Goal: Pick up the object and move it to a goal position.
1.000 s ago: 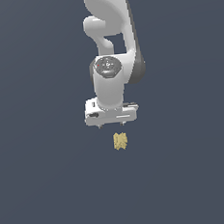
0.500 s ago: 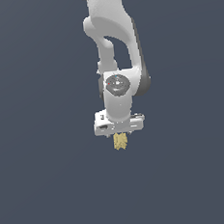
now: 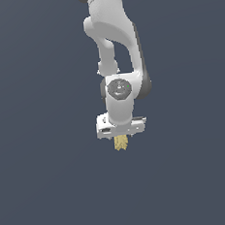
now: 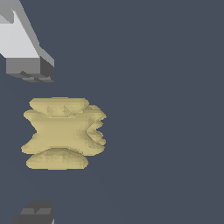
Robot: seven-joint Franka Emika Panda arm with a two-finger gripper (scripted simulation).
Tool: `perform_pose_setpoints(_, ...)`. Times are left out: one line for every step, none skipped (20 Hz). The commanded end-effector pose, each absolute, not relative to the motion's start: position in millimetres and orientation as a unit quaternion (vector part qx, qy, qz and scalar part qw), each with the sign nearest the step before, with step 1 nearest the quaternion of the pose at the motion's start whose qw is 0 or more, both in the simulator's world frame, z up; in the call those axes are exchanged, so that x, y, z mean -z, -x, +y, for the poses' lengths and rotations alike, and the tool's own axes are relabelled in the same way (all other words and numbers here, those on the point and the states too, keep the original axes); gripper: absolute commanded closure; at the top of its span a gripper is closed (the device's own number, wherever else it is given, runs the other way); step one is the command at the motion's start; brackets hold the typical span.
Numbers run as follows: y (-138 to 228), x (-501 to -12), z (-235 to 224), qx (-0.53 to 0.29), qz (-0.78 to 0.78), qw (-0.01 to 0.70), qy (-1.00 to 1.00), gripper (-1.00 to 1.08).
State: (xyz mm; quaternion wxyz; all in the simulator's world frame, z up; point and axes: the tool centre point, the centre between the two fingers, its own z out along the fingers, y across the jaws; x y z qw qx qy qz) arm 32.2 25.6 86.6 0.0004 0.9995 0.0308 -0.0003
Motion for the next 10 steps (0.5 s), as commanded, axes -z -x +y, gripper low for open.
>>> perform_pose_setpoints(-31.7,-77.7,25.6,0.001,0.031,0.000,-1.000,-0.92)
perform_pose_setpoints(-31.6,-72.4,25.7,0.001,0.031,0.000,-1.000,-0.92)
perform_pose_setpoints(-31.5,-66.4,25.8,0.001,0.031,0.000,-1.000,-0.92)
perform_pose_setpoints(-31.3,-60.6,25.8,0.000,0.031,0.000,-1.000,-0.92)
perform_pose_setpoints(-31.2,-55.2,25.9,0.000,0.031,0.000,-1.000,-0.92)
perform_pose_setpoints(-31.2,-50.7,25.9,0.000,0.031,0.000,-1.000,-0.92)
perform_pose_setpoints(-31.3,-47.0,26.0,0.000,0.031,0.000,-1.000,-0.92)
perform_pose_setpoints(-31.4,-44.6,26.0,0.000,0.031,0.000,-1.000,-0.92)
perform_pose_setpoints(-31.7,-42.6,26.0,0.000,0.031,0.000,-1.000,-0.92)
perform_pose_setpoints(-32.1,-41.4,26.1,0.000,0.031,0.000,-1.000,-0.92)
